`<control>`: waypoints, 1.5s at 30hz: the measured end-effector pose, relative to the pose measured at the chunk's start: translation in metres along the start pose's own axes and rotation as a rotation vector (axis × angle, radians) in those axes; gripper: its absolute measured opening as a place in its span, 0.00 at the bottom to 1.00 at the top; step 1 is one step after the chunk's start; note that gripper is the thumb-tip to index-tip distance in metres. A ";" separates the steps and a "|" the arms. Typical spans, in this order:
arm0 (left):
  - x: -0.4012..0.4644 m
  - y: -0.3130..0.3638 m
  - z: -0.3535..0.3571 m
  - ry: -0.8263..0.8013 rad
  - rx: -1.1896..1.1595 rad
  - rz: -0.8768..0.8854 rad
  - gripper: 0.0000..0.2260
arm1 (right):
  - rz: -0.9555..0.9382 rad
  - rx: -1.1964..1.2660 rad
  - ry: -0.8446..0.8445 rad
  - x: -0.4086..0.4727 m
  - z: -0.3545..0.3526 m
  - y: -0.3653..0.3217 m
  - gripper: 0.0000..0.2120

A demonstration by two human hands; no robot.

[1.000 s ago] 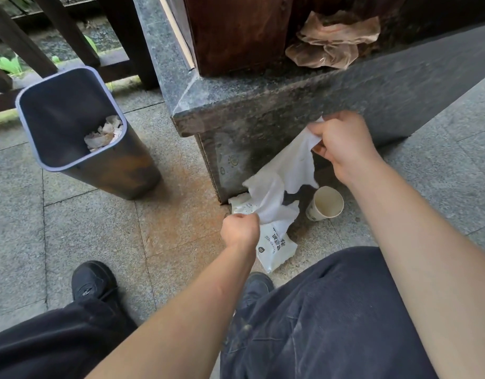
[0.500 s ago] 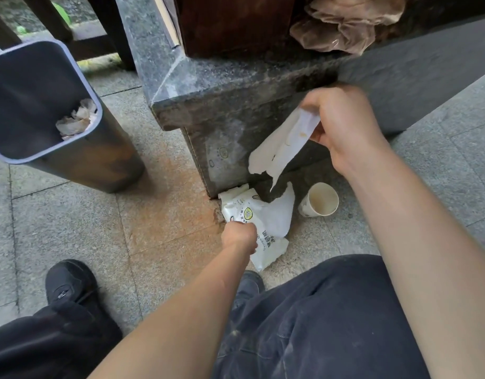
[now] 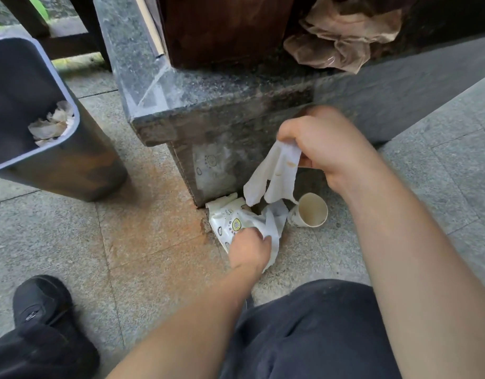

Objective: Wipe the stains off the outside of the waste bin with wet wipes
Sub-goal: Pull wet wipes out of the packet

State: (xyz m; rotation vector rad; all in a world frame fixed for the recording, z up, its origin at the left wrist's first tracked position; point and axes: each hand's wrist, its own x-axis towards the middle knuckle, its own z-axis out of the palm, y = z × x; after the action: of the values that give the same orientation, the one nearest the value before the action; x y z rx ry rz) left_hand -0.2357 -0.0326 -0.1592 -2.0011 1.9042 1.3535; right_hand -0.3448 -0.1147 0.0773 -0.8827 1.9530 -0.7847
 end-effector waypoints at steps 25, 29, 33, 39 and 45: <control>0.070 0.005 0.055 -0.074 -0.085 -0.083 0.12 | -0.030 -0.121 -0.033 0.000 0.002 0.003 0.14; 0.062 0.014 0.034 0.033 -0.394 0.007 0.04 | -0.003 -0.112 -0.026 0.010 0.001 0.004 0.14; 0.021 -0.005 0.001 0.087 -0.808 0.107 0.04 | -0.009 -0.145 -0.041 0.011 0.000 0.006 0.15; -0.034 -0.072 0.023 0.270 -0.976 -0.330 0.04 | -0.018 -0.110 -0.014 0.009 0.002 0.005 0.15; -0.023 -0.088 0.032 0.082 -0.953 -0.501 0.03 | -0.008 -0.074 -0.060 0.010 0.011 0.005 0.14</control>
State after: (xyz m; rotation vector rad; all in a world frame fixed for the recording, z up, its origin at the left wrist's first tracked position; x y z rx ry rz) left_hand -0.1763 0.0247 -0.2088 -2.6384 0.6348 2.2355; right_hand -0.3410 -0.1226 0.0641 -0.9483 1.9374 -0.6871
